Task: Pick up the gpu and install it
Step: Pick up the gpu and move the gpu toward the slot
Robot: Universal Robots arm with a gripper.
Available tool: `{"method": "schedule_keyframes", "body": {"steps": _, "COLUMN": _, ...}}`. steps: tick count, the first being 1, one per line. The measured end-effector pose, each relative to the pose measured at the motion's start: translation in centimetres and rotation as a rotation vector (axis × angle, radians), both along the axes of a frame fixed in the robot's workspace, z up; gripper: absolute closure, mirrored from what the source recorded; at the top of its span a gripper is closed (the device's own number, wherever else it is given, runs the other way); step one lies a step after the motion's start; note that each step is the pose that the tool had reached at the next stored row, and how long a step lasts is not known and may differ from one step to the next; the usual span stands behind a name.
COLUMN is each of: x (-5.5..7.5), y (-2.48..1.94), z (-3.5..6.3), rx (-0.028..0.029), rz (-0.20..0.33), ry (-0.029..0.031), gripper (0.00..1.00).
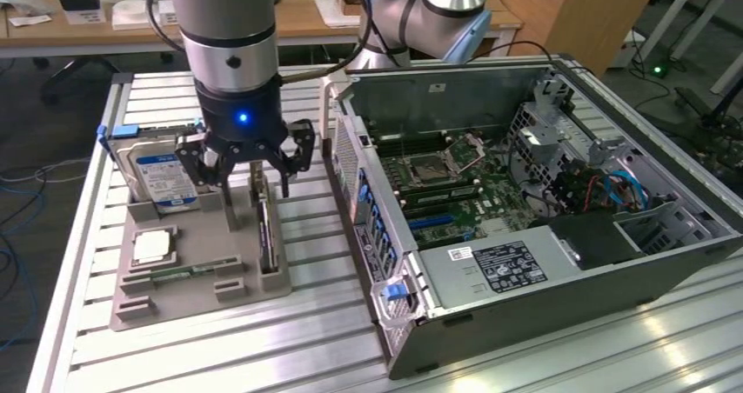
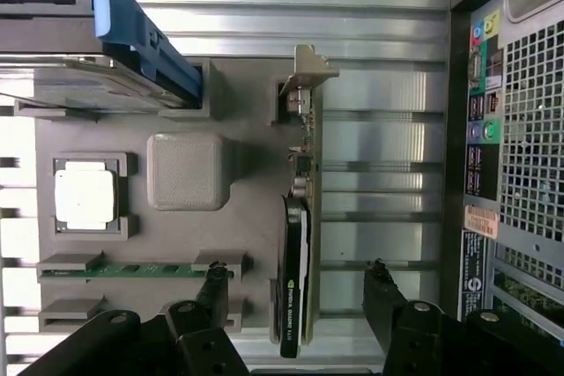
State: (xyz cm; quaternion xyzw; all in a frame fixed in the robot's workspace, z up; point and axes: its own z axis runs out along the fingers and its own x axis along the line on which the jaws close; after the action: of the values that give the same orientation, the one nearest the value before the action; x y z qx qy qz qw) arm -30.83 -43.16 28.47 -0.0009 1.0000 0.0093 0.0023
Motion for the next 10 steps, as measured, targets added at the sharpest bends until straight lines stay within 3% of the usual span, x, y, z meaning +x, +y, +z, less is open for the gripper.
{"method": "schedule_keyframes", "body": {"steps": 3, "x": 0.1, "y": -0.01, "z": -0.55, "rx": -0.0001, "rz": 0.014, "ry": 0.0032, "gripper": 0.28}}
{"method": "schedule_keyframes", "body": {"steps": 10, "x": 0.3, "y": 0.0, "z": -1.82, "rx": 0.0, "rz": 0.014, "ry": 0.0036, "gripper": 0.28}}
